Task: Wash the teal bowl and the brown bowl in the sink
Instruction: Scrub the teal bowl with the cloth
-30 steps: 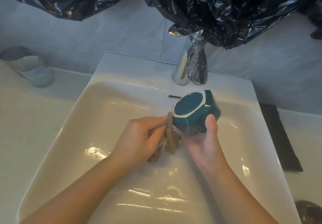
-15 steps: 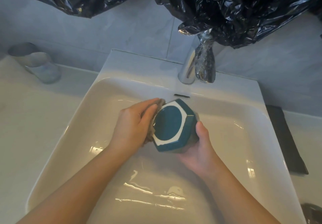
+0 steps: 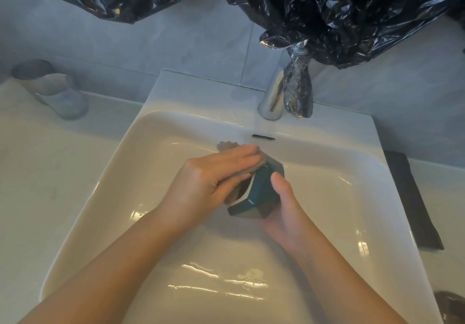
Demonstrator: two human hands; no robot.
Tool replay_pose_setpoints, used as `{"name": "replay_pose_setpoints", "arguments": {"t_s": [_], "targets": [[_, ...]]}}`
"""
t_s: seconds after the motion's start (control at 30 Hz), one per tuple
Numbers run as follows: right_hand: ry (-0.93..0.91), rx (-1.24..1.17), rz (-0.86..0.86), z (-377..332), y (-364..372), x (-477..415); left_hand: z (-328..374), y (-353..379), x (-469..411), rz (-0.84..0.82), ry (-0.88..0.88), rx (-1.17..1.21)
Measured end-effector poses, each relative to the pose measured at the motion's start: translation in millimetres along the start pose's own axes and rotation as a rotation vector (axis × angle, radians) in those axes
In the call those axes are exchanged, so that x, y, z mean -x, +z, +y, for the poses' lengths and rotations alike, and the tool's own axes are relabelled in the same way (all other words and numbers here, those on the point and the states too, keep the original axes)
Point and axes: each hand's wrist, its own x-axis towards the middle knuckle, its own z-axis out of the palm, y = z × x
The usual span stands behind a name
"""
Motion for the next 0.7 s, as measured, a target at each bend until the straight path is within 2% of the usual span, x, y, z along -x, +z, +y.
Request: {"name": "replay_pose_setpoints", "arguments": {"t_s": [0.07, 0.23, 0.4, 0.47, 0.53, 0.63, 0.7], "targets": [[-0.027, -0.005, 0.005, -0.3, -2.7, 1.9, 5.5, 4.4, -0.7, -0.008, 0.027, 0.031], [-0.087, -0.204, -0.006, -8.5, -8.1, -1.0, 4.8, 7.4, 0.3, -0.114, 0.190, 0.066], [-0.121, -0.316, -0.027, -15.8, -10.6, 0.8, -8.3, 11.8, 0.2, -0.195, 0.282, -0.095], [-0.124, -0.332, -0.074, -13.3, -7.7, 0.9, -12.2, 10.2, -2.4, -0.182, 0.254, -0.201], [-0.115, -0.315, -0.129, -8.5, -2.8, 1.2, -12.6, 7.3, -4.6, -0.114, 0.155, -0.279], [-0.094, -0.259, -0.156, -0.1, 3.8, 0.1, -2.7, 4.3, -5.2, -0.028, 0.013, -0.232], [-0.102, -0.223, -0.153, 2.1, 6.6, -1.4, 6.0, 3.9, -5.8, -0.024, 0.032, -0.192]]}}
